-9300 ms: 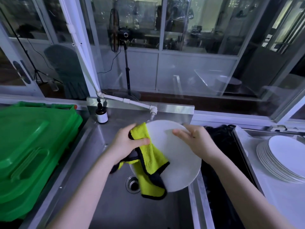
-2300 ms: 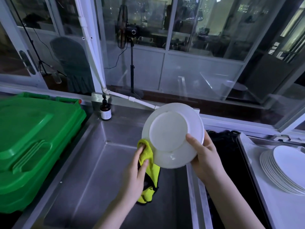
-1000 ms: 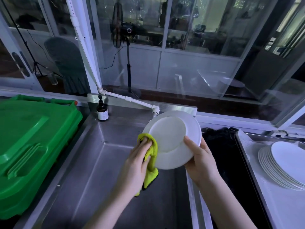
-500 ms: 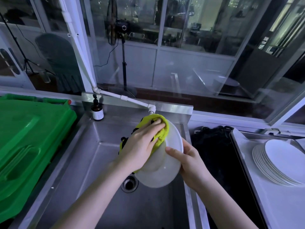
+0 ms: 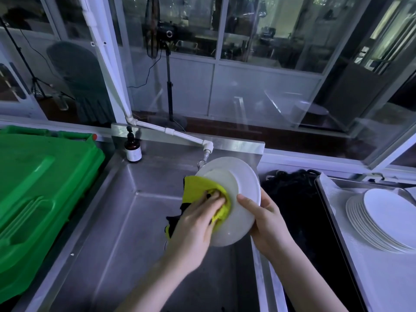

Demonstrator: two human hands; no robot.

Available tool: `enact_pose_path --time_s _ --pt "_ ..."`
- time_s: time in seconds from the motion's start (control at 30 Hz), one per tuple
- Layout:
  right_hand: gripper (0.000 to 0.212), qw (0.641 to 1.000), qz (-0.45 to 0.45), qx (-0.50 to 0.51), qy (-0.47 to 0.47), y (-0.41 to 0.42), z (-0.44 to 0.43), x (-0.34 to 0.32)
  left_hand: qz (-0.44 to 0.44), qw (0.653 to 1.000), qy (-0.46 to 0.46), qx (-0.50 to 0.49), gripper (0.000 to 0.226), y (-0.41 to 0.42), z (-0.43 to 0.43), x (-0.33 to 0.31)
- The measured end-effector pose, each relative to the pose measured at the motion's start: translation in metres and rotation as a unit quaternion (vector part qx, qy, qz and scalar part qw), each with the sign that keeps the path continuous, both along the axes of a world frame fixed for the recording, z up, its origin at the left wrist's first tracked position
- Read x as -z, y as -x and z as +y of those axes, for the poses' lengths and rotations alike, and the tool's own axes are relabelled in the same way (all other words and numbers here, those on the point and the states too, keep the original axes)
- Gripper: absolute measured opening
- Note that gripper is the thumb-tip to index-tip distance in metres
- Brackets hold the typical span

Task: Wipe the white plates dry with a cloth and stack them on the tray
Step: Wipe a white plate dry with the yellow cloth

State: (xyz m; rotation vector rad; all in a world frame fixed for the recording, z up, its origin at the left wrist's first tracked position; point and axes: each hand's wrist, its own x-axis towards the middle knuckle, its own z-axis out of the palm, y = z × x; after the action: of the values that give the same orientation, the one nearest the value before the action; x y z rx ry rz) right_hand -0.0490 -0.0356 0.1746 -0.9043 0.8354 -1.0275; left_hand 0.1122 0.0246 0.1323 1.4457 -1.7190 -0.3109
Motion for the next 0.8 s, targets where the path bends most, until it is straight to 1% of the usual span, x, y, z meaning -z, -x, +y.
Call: enact_pose_path --time_s 0.07,0.1,0.27,0.33,0.47,0.6,0.73,0.8 --pt "0.038 1.0 0.006 -0.002 -0.006 -0.002 0.004 0.004 -0.023 0.999 0.019 0.028 0.046 0.005 -0.005 -0.002" --pt "0.038 1.0 0.009 -0.003 -0.009 -0.002 0.006 0.005 -0.026 0.999 0.018 0.026 0.046 0.003 -0.011 -0.003" --pt "0.043 1.0 -0.002 -0.002 0.004 0.001 0.005 0.001 0.031 0.998 -0.047 -0.029 0.051 -0.019 -0.03 0.002" --pt "0.04 1.0 -0.005 0.011 0.007 0.005 0.001 -0.004 0.025 0.999 -0.041 -0.017 0.051 -0.019 -0.017 0.006" --pt "0.038 0.999 0.016 0.037 0.005 0.011 -0.004 -0.005 0.007 0.999 -0.015 0.035 0.053 -0.002 0.01 0.012" --pt "0.037 0.999 0.038 0.03 -0.007 0.007 0.001 0.003 0.022 0.998 -0.043 0.047 0.052 0.004 -0.008 0.007" --pt "0.038 0.999 0.033 0.033 -0.017 0.003 0.009 0.011 0.011 0.997 -0.068 0.038 0.059 -0.003 -0.028 0.017" --pt "0.039 0.998 0.046 0.035 -0.019 0.004 0.011 0.013 0.023 0.997 -0.076 0.003 0.06 -0.006 -0.03 0.028"
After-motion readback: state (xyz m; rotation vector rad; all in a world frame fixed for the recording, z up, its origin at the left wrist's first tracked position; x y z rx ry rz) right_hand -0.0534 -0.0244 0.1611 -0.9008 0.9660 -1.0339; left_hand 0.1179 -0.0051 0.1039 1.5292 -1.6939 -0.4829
